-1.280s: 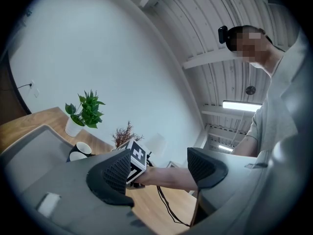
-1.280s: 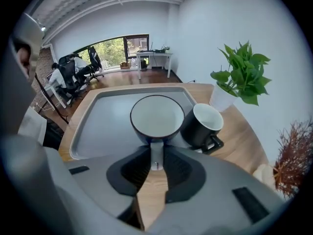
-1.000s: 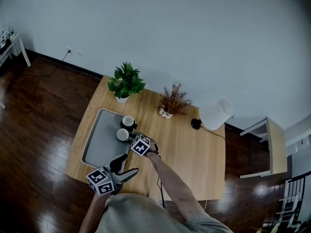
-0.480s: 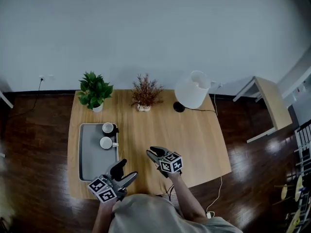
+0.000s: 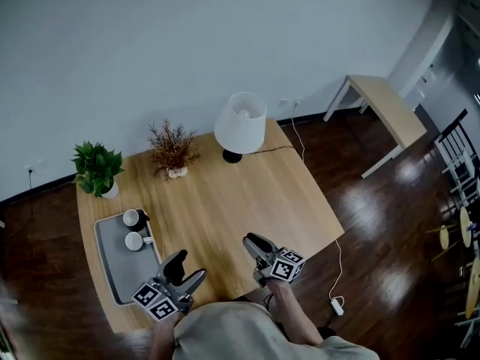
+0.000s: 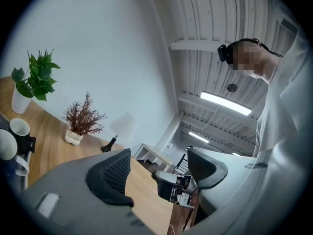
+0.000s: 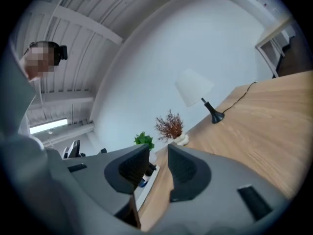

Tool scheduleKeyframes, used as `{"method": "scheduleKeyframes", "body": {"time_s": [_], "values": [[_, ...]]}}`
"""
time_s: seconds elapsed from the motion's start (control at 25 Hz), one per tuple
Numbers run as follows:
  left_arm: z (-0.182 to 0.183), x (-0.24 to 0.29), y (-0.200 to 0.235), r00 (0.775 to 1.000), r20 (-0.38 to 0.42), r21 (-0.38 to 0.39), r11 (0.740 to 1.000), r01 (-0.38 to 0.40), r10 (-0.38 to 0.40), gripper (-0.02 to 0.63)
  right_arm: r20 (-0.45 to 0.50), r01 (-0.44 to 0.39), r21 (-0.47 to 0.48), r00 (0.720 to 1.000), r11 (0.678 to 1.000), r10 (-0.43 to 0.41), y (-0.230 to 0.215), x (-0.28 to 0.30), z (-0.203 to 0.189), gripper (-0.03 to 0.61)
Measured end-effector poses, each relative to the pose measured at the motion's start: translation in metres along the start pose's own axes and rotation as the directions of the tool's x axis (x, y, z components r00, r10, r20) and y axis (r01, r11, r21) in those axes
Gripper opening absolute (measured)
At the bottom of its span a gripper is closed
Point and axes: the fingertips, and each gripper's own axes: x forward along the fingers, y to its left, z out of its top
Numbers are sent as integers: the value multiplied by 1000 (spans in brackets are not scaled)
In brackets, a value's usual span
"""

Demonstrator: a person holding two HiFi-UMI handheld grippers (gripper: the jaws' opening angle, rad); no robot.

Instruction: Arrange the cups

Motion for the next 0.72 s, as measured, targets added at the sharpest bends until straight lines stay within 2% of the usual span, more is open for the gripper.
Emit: {"method": "scheduleKeyframes", "body": {"time_s": [0.12,0.32,0.48,0.72], "values": [[-4,9,-9,1000,-18,1,1000,24,-24,351,61,-13,-6,998,1000,14,13,-3,17,117],[-1,9,-15,999,-8,14,999,31,-31,351,101,-68,-61,992,996,74,43,1,31,117],[6,4,-13,1000,21,24,1000,18,-18,353,62,-107,-109,992,988,114,58,11,29,117],[9,-6,-11,999,47,28,1000,-8,6,353,19,-122,-148,992,981,127,70,19,22,117]]}}
